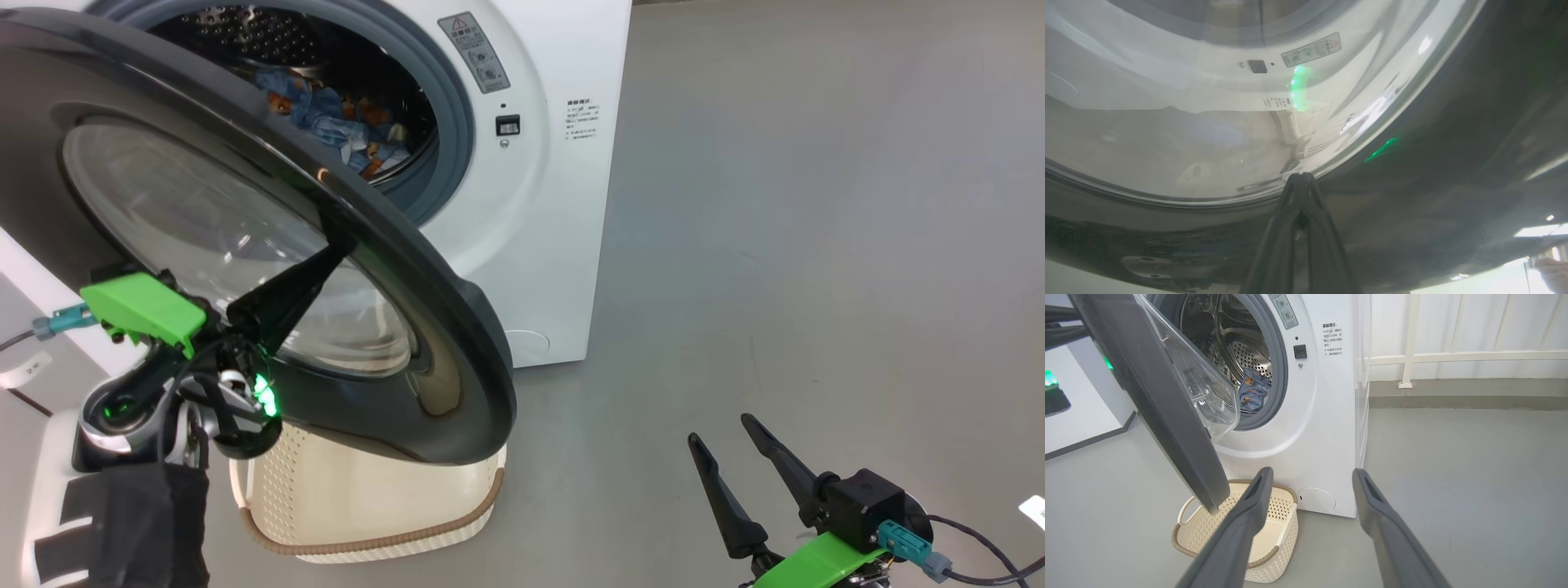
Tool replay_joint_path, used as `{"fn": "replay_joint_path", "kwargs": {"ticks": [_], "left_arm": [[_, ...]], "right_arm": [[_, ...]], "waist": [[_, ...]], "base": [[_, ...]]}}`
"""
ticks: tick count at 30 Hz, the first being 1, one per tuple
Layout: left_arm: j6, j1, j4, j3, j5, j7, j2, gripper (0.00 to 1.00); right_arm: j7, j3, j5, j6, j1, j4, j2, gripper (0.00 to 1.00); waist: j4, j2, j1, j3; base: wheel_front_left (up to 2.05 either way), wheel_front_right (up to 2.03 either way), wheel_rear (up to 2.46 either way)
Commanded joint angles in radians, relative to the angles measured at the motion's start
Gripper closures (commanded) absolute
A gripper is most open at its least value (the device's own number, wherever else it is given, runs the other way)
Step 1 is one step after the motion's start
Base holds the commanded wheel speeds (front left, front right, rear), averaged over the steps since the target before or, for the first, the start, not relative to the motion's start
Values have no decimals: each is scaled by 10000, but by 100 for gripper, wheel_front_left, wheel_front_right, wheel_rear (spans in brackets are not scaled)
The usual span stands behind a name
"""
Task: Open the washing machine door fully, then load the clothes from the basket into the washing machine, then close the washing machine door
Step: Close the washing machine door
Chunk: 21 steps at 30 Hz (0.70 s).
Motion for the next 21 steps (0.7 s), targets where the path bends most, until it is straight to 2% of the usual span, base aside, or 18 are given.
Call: {"fn": "replay_joint_path", "kwargs": {"ticks": [1,6,15,16,17,19,20,21], "left_arm": [[-153,-603,-179,219,-28,-27,141,100],[-473,-521,-39,160,273,-321,227,100],[-1002,676,-870,13,1212,-699,882,100],[-1096,876,-1055,-9,1418,-826,988,88],[-1152,1081,-1230,-2,1542,-949,1021,72],[-1359,1507,-1626,-55,1878,-1189,1128,58],[-1359,1507,-1626,-55,1878,-1189,1128,58],[-1457,1751,-1810,-102,2126,-1353,1203,47]], "right_arm": [[-48,279,109,14,-284,-197,-35,0],[-48,215,98,14,-208,-196,-10,0],[-48,-9,50,14,131,-254,-27,0],[-48,-24,39,14,165,-267,-36,0],[-48,-42,31,14,194,-277,-45,0],[-48,-95,21,14,261,-298,-65,0],[-48,-95,21,14,261,-298,-65,0],[-48,-127,15,14,297,-310,-78,0]], "waist": [[-14,-1,0,-18],[32,-1,0,-108],[369,-1,0,-396],[412,-1,0,-416],[456,-1,0,-437],[560,-1,0,-506],[560,-1,0,-506],[607,-1,0,-546]], "base": [[0,0,0],[0,0,0],[0,0,0],[0,0,0],[0,0,0],[0,0,0],[0,0,0],[0,0,0]]}}
